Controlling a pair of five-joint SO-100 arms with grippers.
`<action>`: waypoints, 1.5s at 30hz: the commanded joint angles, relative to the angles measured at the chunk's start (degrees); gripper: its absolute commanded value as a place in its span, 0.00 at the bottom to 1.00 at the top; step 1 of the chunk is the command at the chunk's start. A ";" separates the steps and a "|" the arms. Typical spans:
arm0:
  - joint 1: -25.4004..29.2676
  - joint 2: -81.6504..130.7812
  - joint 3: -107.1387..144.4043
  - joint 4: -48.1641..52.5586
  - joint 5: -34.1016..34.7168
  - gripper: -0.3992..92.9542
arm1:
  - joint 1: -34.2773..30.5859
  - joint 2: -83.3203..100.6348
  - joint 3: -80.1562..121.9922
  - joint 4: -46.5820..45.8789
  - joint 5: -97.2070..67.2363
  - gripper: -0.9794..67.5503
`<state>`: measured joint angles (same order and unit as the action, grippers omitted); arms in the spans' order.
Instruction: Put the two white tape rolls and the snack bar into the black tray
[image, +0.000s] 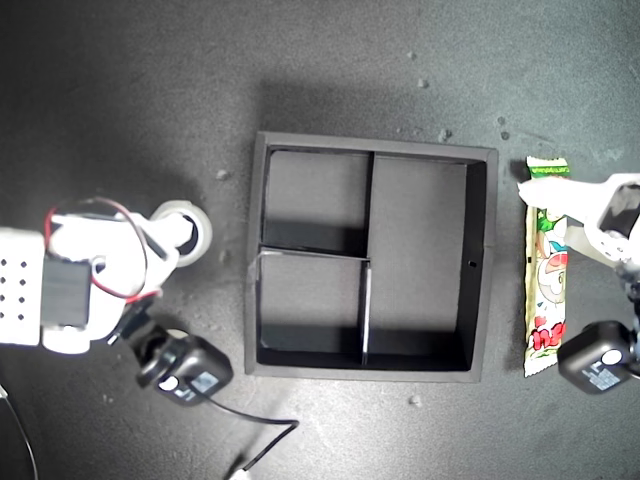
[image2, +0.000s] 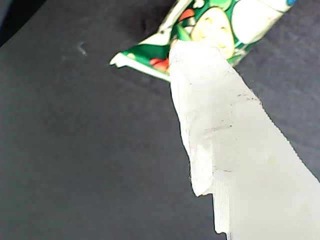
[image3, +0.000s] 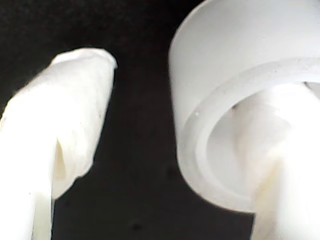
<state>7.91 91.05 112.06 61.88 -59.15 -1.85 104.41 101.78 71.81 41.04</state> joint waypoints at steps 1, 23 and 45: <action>-2.11 -2.64 -3.87 0.09 0.88 0.11 | -1.85 0.18 1.14 2.29 -11.51 0.37; -8.70 2.02 -32.87 25.14 10.20 0.00 | -10.02 -15.47 10.37 -13.45 -11.16 0.33; -8.70 -32.96 -86.48 43.15 16.08 0.00 | -13.27 -15.64 -11.78 11.60 -11.43 0.08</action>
<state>-1.41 57.30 26.19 103.97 -42.63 -14.94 88.51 95.80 78.75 41.04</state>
